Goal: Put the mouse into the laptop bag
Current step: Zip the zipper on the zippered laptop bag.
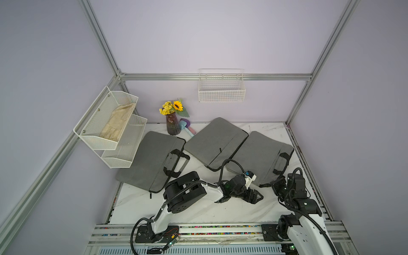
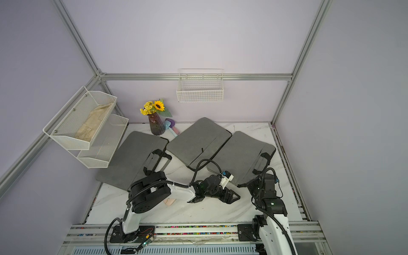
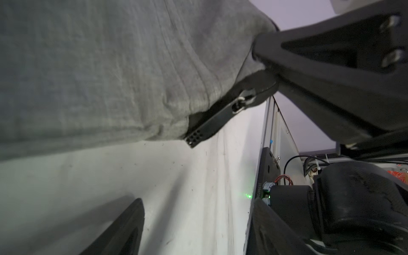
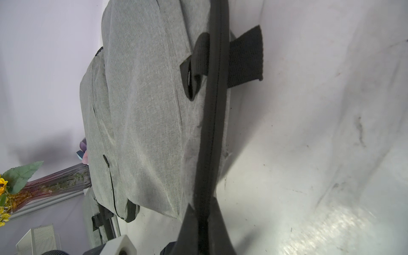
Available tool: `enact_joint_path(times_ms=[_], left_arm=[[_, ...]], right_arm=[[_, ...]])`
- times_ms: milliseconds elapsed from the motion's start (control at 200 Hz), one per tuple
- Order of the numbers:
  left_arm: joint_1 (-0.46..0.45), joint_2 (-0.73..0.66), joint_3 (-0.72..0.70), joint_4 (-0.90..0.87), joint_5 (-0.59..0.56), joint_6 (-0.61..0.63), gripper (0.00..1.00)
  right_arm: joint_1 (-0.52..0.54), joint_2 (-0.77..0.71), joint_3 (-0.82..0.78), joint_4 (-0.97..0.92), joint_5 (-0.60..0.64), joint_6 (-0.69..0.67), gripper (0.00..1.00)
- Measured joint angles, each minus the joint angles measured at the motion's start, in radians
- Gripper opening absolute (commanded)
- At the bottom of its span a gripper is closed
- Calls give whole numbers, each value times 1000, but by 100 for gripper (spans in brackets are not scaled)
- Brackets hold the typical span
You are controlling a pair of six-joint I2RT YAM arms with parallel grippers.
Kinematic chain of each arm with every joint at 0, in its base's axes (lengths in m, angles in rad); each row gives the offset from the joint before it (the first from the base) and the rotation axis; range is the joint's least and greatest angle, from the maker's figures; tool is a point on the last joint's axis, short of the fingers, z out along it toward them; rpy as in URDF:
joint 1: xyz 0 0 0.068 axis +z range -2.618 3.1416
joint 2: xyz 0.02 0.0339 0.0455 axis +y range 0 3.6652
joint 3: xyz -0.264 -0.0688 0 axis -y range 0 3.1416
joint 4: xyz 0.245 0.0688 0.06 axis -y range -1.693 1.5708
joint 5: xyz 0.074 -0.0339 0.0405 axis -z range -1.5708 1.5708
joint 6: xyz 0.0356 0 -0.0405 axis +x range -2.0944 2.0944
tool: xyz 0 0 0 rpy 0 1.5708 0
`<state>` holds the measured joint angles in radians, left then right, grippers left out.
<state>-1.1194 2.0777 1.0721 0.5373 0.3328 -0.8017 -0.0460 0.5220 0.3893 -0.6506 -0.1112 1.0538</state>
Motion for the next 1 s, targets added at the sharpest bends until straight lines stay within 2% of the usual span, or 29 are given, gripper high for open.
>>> enact_joint_path(times_ms=[55,135,390,1000], left_arm=[[8,0,0,23,0,-7,80],[23,6,2,52,6,-22,73],[65,23,2,100,32,-45,76],[32,23,38,110,60,-56,69]], right_arm=[[0,0,0,1,-6,0,0],[0,2,-1,5,-14,0,0],[0,6,-11,16,-23,0,0],[-4,11,-50,63,-51,4,0]])
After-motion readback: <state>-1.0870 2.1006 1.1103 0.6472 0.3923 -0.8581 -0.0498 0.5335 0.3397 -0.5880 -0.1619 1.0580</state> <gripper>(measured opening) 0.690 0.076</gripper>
